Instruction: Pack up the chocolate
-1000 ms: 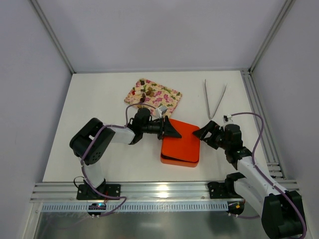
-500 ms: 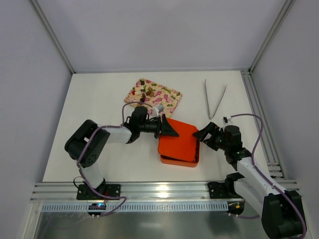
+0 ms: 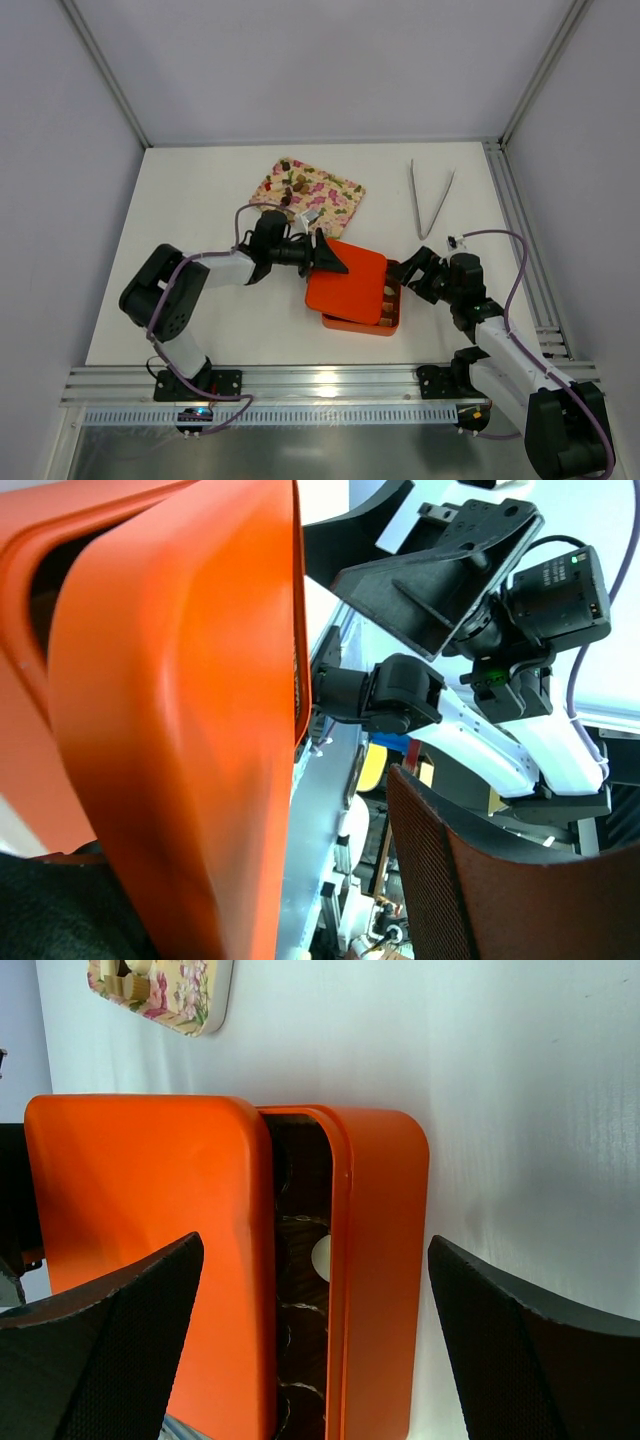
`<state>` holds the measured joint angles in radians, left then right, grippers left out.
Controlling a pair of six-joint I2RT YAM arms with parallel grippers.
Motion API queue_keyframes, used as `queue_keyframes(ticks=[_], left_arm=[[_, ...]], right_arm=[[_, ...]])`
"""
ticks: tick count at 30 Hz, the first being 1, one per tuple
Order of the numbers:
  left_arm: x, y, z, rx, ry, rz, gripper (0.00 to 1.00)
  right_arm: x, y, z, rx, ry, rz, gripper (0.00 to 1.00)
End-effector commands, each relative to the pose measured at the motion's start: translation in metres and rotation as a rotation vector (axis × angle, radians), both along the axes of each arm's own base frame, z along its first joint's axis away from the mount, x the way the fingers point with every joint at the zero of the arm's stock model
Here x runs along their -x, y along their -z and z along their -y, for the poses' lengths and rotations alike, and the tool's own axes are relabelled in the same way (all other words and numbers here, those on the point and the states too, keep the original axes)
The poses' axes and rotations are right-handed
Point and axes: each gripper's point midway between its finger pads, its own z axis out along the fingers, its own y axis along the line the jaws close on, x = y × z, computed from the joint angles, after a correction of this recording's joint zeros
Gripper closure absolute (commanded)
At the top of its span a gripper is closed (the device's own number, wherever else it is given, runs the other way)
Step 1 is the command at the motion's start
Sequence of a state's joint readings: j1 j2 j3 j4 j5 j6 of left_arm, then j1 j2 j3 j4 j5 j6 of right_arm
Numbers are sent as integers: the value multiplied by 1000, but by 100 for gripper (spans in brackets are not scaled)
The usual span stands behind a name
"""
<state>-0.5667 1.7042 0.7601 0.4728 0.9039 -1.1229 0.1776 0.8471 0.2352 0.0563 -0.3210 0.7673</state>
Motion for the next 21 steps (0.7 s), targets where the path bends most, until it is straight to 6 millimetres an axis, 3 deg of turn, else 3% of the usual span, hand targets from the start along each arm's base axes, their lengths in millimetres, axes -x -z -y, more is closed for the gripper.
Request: queue_keyframes(ticks=[1,21], left_arm=[[4,-5,-9,-11,25,30,39],[3,18,-34,-167,9,-29,34]], right_arm=[[-8,-7,0,1,8,53,7],[-7,-4,0,1,6,49,7]])
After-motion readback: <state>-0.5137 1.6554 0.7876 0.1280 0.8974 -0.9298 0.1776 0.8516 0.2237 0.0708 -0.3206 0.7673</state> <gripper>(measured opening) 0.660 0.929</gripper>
